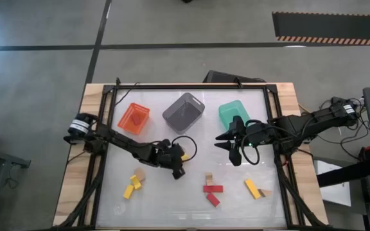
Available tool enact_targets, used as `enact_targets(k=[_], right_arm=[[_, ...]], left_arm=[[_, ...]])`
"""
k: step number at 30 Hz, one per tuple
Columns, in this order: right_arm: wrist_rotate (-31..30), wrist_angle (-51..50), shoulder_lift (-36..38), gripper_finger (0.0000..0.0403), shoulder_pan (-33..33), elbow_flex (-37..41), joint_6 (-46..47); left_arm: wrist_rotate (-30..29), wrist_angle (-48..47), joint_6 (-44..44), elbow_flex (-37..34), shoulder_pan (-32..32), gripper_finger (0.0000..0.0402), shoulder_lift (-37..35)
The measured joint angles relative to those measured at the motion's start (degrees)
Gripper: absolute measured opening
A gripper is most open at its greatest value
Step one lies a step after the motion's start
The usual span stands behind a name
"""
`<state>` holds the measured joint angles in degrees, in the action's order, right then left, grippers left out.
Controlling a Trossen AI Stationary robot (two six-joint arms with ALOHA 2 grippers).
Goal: Sort & place blocks by color
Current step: Put the yellow block into the black bin
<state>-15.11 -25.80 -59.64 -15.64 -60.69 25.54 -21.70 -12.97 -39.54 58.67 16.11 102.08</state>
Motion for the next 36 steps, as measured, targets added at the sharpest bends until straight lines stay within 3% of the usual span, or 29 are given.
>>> enact_targets(k=[26, 36], right_arm=[[0.02, -0.46, -0.04, 0.0114, 0.00, 0.02, -0.07], [0.02, -0.46, -0.04, 0.0114, 0.00, 0.02, -0.13]], left_arm=[[-0.06, 0.97, -0.05, -0.94, -0.16, 0.0157, 0.00], [2.94, 3.35, -0.20, -0.98, 0.14, 0.0157, 0.83]])
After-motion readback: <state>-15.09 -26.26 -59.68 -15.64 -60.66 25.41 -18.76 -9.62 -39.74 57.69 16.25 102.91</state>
